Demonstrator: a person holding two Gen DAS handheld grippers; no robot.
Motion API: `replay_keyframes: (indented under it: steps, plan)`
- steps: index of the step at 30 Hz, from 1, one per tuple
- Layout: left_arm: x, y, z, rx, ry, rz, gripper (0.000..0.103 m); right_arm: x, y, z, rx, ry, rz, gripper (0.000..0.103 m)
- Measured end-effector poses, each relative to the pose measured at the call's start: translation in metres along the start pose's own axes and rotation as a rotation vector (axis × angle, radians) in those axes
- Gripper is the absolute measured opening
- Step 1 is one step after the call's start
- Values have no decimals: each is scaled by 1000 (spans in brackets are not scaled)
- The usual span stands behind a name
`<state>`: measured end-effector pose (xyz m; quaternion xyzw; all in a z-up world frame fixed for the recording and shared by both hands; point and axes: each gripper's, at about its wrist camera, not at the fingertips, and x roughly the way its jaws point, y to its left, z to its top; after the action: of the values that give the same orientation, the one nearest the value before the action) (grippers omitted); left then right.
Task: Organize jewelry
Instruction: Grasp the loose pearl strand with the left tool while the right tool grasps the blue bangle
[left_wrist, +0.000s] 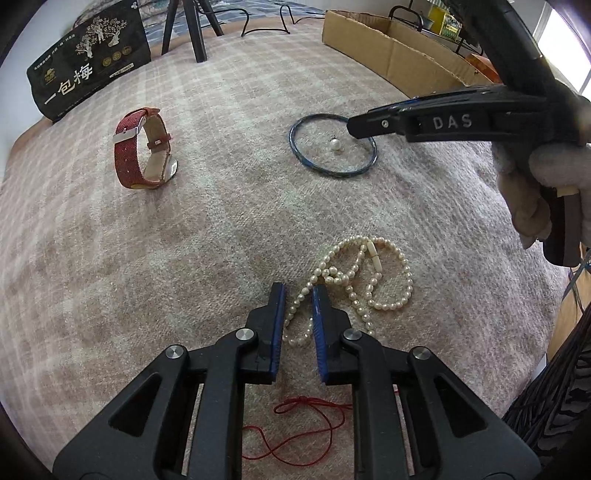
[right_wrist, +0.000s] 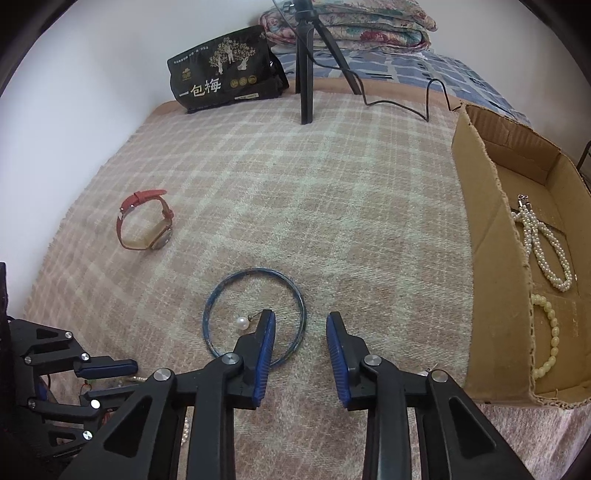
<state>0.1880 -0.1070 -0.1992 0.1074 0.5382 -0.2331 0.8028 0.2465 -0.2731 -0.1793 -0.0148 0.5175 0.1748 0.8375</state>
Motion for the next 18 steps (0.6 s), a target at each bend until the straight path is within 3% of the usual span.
replay_keyframes:
  steps: [6, 12, 18]
  plan:
    - [2, -1, 0, 11, -13, 18, 6, 11, 7, 2, -37, 10, -43, 24]
    - [2, 9, 5, -64, -4, -29, 2, 12, 13, 4, -65, 8, -62, 3]
    - [-7, 19, 10, -125, -21, -73, 1, 4, 15, 5, -61, -13, -40, 1]
